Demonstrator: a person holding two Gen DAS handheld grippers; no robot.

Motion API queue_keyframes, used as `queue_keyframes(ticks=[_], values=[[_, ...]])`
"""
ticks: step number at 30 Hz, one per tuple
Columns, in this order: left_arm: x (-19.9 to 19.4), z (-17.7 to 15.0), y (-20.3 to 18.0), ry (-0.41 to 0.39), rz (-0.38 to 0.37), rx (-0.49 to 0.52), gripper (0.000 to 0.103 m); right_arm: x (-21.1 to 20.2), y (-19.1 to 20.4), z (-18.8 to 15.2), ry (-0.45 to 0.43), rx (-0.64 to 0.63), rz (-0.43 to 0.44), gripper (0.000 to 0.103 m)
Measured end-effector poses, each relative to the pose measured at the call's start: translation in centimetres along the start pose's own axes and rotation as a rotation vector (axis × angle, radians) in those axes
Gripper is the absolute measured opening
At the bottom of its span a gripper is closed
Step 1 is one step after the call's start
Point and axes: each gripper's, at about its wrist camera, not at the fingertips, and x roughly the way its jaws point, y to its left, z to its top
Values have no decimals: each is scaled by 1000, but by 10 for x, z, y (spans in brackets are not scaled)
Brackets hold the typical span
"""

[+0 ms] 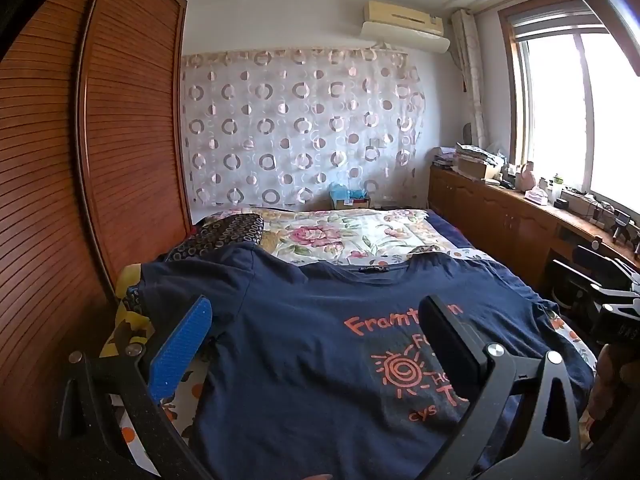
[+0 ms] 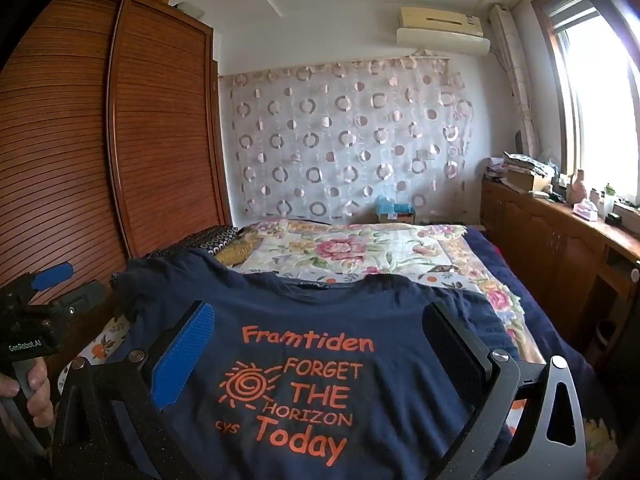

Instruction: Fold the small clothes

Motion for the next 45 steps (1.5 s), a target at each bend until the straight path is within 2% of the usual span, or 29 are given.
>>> queue_keyframes(ticks=[45], values=[[-3, -2, -3, -5, -3, -8, 103, -3, 0, 2, -6, -5, -16, 103]])
